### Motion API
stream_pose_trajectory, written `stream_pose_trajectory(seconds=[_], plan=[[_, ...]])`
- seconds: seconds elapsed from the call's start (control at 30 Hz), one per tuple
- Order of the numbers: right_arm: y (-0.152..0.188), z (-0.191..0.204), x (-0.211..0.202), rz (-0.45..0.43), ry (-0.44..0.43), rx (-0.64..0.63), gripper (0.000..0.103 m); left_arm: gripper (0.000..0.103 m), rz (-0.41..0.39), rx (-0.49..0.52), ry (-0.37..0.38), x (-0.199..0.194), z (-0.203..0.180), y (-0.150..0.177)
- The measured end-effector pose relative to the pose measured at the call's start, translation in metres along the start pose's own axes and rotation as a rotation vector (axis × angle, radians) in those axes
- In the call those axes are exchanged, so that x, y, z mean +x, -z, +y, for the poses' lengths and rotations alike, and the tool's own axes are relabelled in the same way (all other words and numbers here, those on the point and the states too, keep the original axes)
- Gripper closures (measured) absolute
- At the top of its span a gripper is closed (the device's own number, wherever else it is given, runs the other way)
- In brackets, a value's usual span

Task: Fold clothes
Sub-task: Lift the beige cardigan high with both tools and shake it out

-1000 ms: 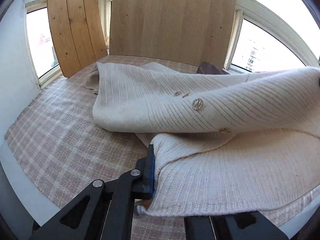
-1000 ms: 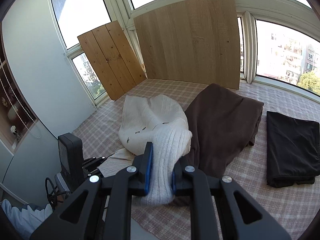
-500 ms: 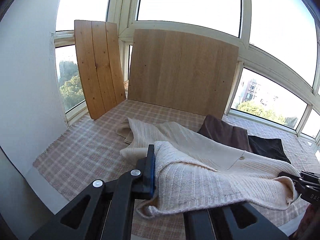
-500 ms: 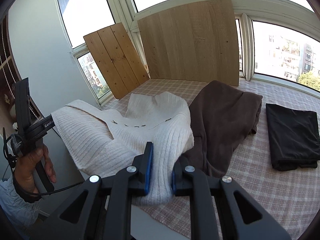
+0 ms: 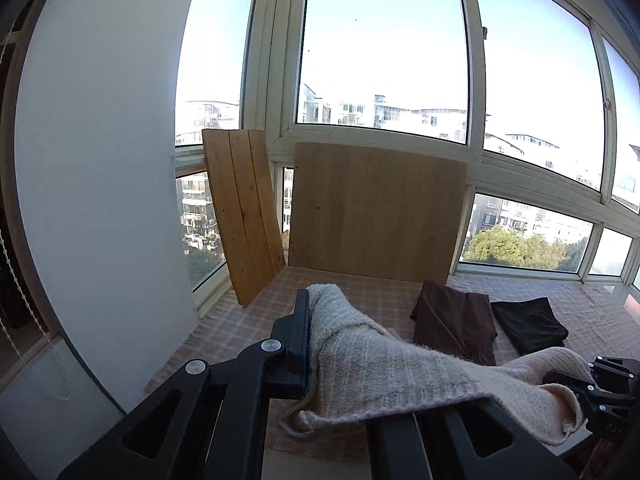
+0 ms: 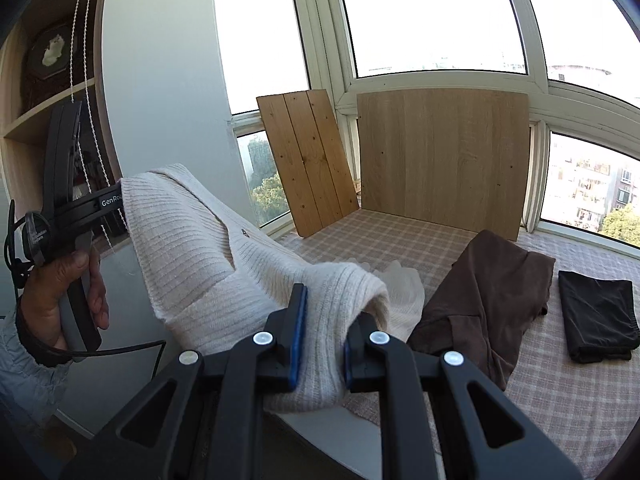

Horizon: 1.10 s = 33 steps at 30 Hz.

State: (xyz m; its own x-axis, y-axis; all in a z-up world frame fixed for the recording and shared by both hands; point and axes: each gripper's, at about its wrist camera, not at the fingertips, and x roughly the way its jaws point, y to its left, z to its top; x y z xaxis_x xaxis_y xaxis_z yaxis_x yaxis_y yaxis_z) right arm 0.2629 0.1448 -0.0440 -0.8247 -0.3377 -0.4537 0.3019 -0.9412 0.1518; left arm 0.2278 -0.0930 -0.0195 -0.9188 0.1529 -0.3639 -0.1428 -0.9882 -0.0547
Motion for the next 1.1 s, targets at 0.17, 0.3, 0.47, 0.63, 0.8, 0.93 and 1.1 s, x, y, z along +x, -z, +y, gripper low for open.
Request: stream_pose_trajectory(seconds=[0.17, 0.3, 0.47, 0.63, 0.8, 0.93, 1.1], plan=[[0.006, 0.045, -0.007, -0.031, 0.006, 0.031, 0.088, 0.099, 0.023, 0.005, 0.027, -0.025, 0.038, 0.006], [-0.002, 0.068, -0.019, -0.079, 0.038, 0.026, 0.088, 0.099, -0.021, 0.025, 0.064, -0.031, 0.045, -0.018], [-0.040, 0.078, -0.038, -0.184, 0.087, -0.038, 0.088, 0.099, -0.126, 0.060, 0.115, -0.031, 0.042, -0.070], [-0.097, 0.060, -0.030, -0.286, 0.109, -0.107, 0.088, 0.099, -0.226, 0.103, 0.157, -0.015, 0.033, -0.127], [-0.149, 0.002, 0.037, -0.300, 0.106, -0.127, 0.088, 0.098, -0.240, 0.151, 0.126, 0.076, 0.014, -0.175], [-0.186, -0.053, 0.120, -0.238, 0.117, -0.145, 0.088, 0.098, -0.185, 0.147, 0.093, 0.176, 0.008, -0.201], [-0.253, -0.107, 0.186, -0.219, 0.133, -0.139, 0.089, 0.099, -0.141, 0.091, 0.092, 0.266, 0.004, -0.258]])
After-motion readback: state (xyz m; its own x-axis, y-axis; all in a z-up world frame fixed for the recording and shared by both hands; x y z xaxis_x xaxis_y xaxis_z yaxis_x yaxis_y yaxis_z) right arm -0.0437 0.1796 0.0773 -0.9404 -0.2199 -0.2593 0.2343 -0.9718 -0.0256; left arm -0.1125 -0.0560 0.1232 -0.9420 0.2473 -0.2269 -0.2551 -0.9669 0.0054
